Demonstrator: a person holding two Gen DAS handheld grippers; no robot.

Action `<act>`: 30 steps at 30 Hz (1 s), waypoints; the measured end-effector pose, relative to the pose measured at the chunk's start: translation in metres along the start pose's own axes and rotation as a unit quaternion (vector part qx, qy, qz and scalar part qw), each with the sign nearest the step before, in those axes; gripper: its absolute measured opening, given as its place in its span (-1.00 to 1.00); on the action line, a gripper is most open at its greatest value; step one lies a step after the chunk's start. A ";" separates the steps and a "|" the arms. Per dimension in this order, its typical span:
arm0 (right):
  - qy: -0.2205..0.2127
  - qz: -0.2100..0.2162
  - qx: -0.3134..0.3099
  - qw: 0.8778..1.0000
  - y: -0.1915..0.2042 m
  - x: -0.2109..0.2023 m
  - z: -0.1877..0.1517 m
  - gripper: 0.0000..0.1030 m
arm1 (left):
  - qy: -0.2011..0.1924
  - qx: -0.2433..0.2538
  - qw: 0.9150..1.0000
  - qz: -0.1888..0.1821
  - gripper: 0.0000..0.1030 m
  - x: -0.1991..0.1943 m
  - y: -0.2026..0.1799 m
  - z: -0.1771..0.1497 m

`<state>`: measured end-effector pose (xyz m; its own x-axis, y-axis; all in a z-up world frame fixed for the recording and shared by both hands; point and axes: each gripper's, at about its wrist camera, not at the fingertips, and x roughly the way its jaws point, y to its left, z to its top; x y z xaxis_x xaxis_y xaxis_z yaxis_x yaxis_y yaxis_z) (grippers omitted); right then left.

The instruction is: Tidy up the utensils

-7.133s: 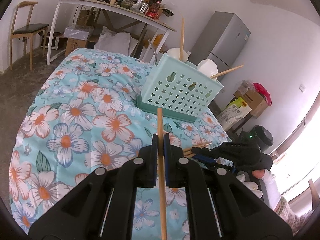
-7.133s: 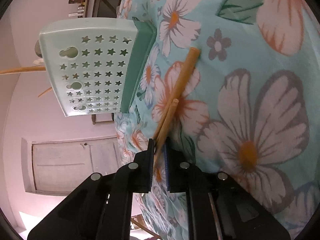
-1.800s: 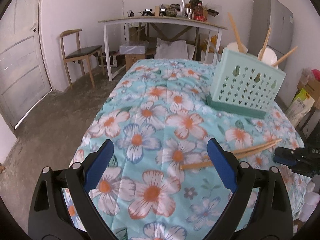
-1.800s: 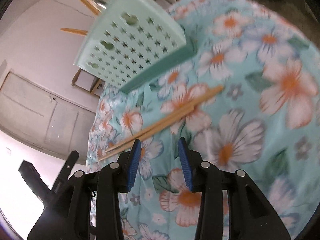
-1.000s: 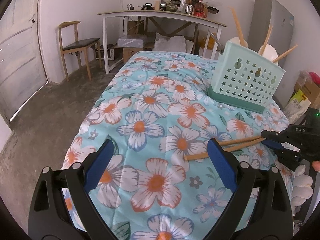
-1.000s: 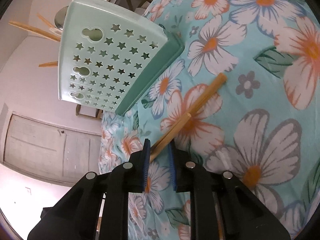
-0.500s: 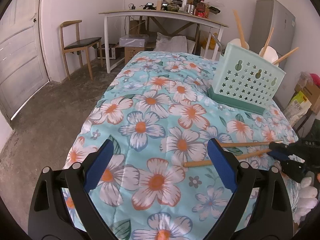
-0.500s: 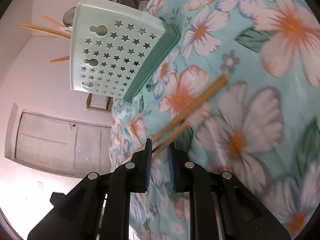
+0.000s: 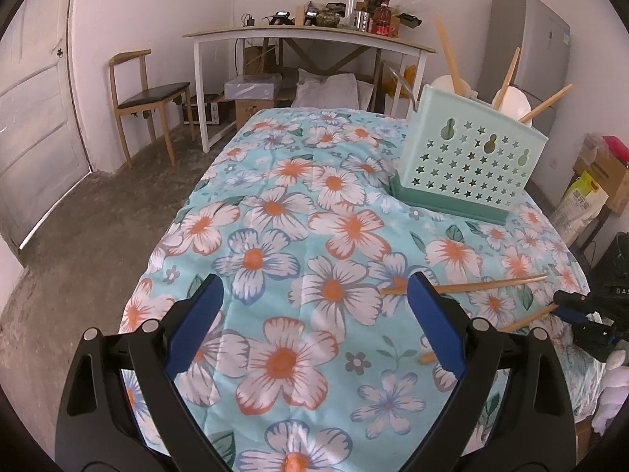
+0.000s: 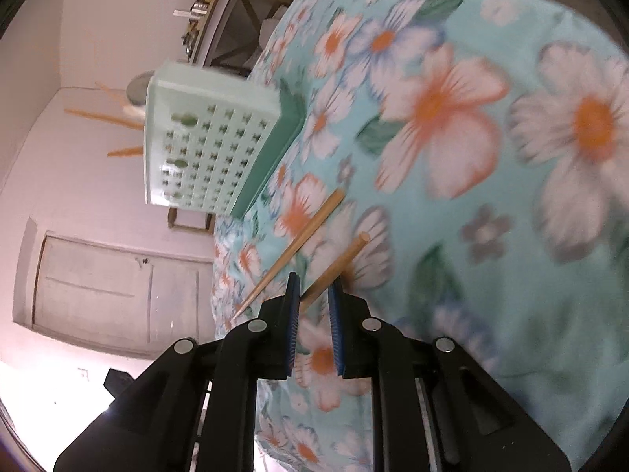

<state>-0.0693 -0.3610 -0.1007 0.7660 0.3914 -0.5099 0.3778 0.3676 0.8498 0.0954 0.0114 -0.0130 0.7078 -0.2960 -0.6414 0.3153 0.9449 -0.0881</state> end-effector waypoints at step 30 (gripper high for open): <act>-0.003 -0.003 -0.044 0.999 0.008 0.026 0.019 -0.73 | 0.092 0.167 0.976 -0.109 -0.25 0.084 -0.097 0.002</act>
<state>-0.0365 -0.3637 -0.1044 0.7670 0.3844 -0.5138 0.3358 0.4419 0.8319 0.1254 -0.1055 -0.0566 0.4853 -0.4266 -0.7632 0.6557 0.7550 -0.0051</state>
